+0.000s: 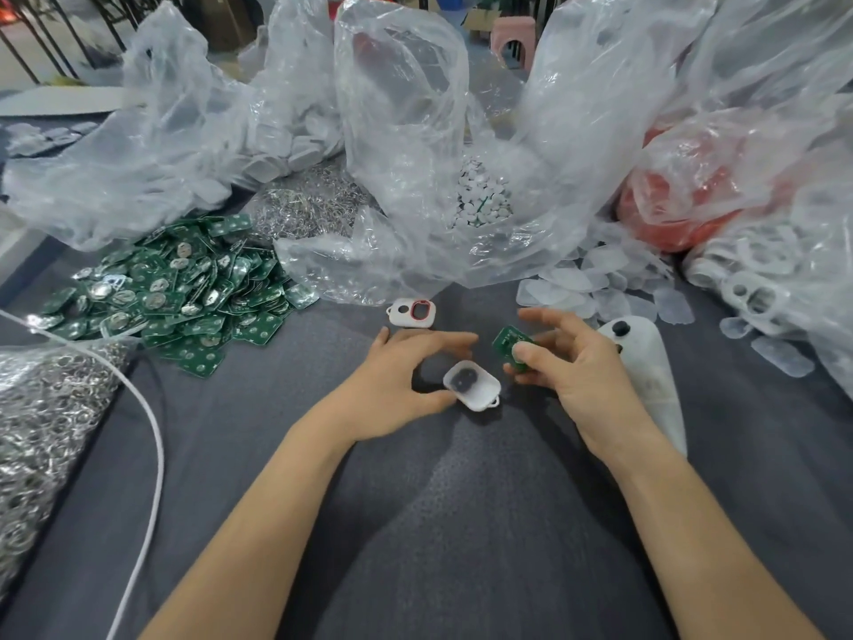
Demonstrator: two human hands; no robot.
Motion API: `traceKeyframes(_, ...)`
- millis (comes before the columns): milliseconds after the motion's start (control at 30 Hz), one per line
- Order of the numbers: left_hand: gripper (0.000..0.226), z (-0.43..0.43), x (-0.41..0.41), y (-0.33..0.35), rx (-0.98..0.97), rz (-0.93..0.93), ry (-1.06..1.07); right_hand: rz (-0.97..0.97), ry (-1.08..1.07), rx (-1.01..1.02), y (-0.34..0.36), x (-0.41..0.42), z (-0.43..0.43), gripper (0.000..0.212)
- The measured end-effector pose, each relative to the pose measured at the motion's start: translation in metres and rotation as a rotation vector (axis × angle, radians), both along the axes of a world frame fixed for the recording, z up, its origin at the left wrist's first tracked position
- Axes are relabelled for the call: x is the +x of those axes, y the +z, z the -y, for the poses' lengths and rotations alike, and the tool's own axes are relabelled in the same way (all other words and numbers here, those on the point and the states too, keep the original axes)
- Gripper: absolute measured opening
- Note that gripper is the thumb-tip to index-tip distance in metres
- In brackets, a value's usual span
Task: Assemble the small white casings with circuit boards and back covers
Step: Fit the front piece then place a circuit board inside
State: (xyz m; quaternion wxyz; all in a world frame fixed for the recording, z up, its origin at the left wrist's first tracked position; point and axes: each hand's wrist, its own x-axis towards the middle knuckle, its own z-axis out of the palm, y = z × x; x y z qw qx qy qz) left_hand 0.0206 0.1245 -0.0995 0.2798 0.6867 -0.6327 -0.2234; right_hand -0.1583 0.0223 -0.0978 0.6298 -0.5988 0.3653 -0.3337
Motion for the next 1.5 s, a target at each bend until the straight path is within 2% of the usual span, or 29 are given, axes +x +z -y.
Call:
traceKeyframes(67,0.060,-0.001,0.001,0.001,-0.022,-0.043,0.015,-0.070,0.024,-0.074,0.000,0.001,-0.001,0.027)
traceKeyframes(133,0.058,-0.001,0.001,0.003,-0.049,-0.089,0.069,-0.065,0.001,-0.044,0.000,0.001,-0.002,0.025)
traceKeyframes(200,0.055,-0.002,-0.003,0.004,-0.048,-0.081,0.138,-0.017,-0.001,-0.004,0.001,0.001,-0.002,0.033)
traceKeyframes(267,0.071,-0.002,-0.012,0.002,0.003,-0.029,0.218,0.026,0.015,-0.006,0.001,0.002,-0.001,0.040)
traceKeyframes(333,0.082,0.000,-0.022,-0.002,0.014,0.036,0.251,0.035,0.021,-0.023,0.002,0.002,-0.002,0.035)
traceKeyframes(567,0.073,0.000,-0.024,-0.004,-0.037,0.135,0.141,-0.115,-0.021,-0.166,-0.002,-0.001,0.001,0.018)
traceKeyframes(733,0.072,-0.001,-0.022,0.000,0.010,0.017,0.035,-0.091,0.015,-0.165,-0.003,0.002,-0.001,0.017)
traceKeyframes(833,0.061,-0.001,-0.024,0.001,-0.035,-0.092,0.142,-0.095,0.016,-0.179,-0.002,0.001,-0.002,0.015)
traceKeyframes(900,0.067,-0.001,-0.030,-0.001,-0.005,0.021,0.263,-0.090,0.007,-0.164,-0.002,0.001,-0.002,0.014)
traceKeyframes(967,0.074,0.000,-0.038,-0.005,0.067,0.216,0.317,-0.099,0.002,-0.151,-0.001,0.000,0.000,0.014)
traceKeyframes(1033,0.062,0.000,-0.041,-0.007,0.070,0.329,0.309,-0.102,0.008,-0.139,-0.001,-0.001,0.002,0.014)
traceKeyframes(1167,0.039,-0.001,-0.036,-0.005,0.061,0.218,0.247,-0.092,0.062,-0.088,0.001,-0.005,0.003,0.013)
traceKeyframes(1333,0.041,-0.001,-0.033,-0.002,0.082,0.106,0.194,-0.112,0.120,-0.034,0.005,-0.006,0.002,0.012)
traceKeyframes(1500,0.040,-0.001,-0.031,-0.002,0.073,0.060,0.197,-0.166,0.106,-0.066,0.003,-0.003,-0.002,0.016)
